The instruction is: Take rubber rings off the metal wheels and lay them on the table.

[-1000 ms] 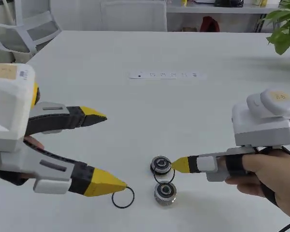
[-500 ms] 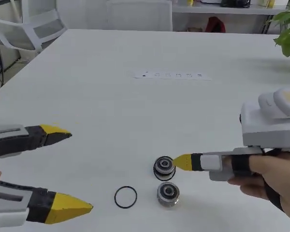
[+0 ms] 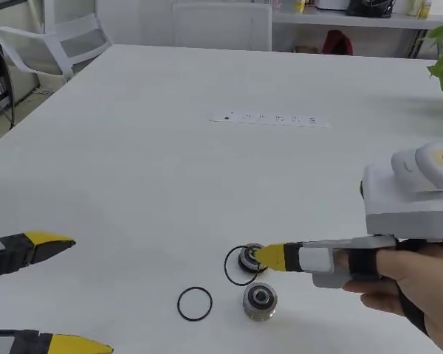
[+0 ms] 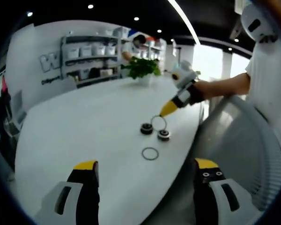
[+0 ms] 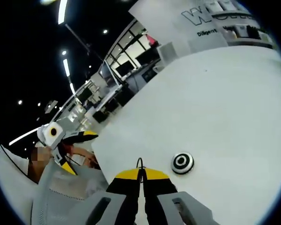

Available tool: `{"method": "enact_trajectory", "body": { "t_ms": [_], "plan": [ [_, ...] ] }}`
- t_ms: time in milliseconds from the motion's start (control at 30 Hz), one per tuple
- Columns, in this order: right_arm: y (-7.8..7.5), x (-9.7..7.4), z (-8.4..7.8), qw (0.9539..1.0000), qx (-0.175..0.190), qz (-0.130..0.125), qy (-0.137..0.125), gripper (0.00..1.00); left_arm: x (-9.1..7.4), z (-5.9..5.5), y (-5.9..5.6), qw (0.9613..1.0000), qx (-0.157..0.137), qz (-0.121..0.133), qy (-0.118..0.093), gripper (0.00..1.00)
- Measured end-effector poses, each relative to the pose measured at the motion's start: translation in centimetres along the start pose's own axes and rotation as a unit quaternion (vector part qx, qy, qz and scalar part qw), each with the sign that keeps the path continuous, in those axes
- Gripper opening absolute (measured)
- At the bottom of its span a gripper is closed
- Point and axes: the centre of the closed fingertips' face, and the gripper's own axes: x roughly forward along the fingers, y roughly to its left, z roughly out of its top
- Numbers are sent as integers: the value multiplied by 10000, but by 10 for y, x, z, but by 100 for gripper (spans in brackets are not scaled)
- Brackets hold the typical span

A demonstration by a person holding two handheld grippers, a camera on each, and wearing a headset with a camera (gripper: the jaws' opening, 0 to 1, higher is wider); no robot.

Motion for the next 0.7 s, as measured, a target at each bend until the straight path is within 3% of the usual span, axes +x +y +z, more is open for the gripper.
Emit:
{"method": "enact_trajectory", "body": {
  "t_ms": [133,267,467,700],
  "plan": [
    [6,7,-7,9998,-158,47,144,0,2,-1,-5,10000,-64,-41,-14,84],
    [11,14,-16,9980,-546,15,321,0,3,2,-5,9999,-69,-39,-97,84],
    [9,22,-22,9972,-600,41,449,0,4,1,-5,9999,-96,-62,-99,83],
    [7,29,-36,9930,-931,-55,726,0,5,-2,-3,9998,-129,-74,-115,84]
  ]
}}
